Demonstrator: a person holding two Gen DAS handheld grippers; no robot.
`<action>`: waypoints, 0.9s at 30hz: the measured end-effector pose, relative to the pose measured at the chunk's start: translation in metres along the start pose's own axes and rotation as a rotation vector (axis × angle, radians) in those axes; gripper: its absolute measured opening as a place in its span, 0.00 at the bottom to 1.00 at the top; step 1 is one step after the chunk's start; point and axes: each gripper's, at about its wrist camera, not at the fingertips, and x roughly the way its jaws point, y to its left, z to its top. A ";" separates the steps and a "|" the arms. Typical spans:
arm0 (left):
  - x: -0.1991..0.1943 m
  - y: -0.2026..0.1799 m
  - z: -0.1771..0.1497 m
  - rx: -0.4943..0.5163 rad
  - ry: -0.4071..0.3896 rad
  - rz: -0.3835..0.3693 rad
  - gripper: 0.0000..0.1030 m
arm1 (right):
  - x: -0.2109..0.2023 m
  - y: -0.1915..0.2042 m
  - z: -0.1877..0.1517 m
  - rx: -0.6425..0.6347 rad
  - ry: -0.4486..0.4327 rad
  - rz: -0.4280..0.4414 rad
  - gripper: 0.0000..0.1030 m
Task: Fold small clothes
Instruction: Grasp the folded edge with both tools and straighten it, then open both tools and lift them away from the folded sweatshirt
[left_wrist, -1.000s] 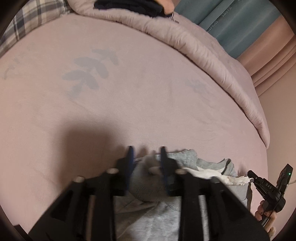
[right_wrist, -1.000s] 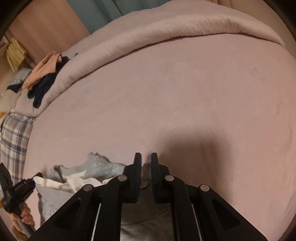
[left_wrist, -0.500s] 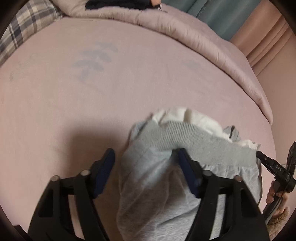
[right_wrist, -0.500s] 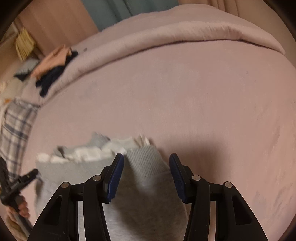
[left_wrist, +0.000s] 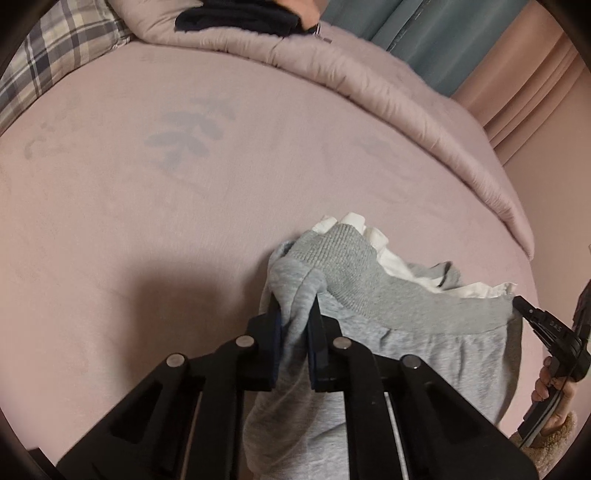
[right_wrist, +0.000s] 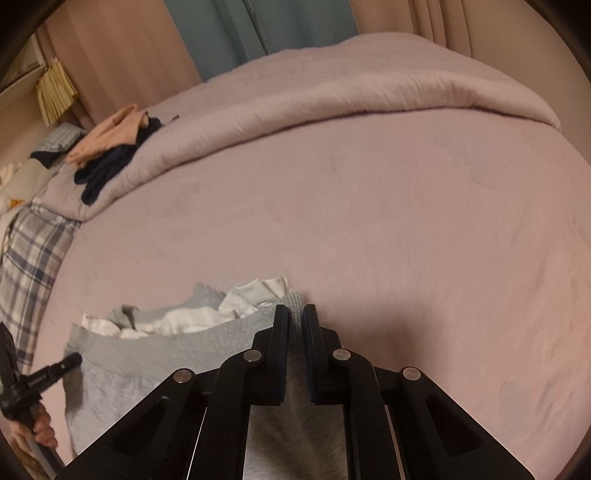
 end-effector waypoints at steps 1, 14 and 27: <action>-0.003 -0.001 0.001 0.000 -0.008 -0.003 0.10 | -0.001 0.001 0.003 0.004 -0.006 0.004 0.08; 0.032 0.011 -0.005 0.009 0.066 0.084 0.12 | 0.025 0.009 0.004 -0.020 0.023 -0.041 0.01; 0.021 0.011 -0.008 -0.009 0.060 0.106 0.36 | 0.027 0.003 -0.006 -0.003 0.055 -0.051 0.01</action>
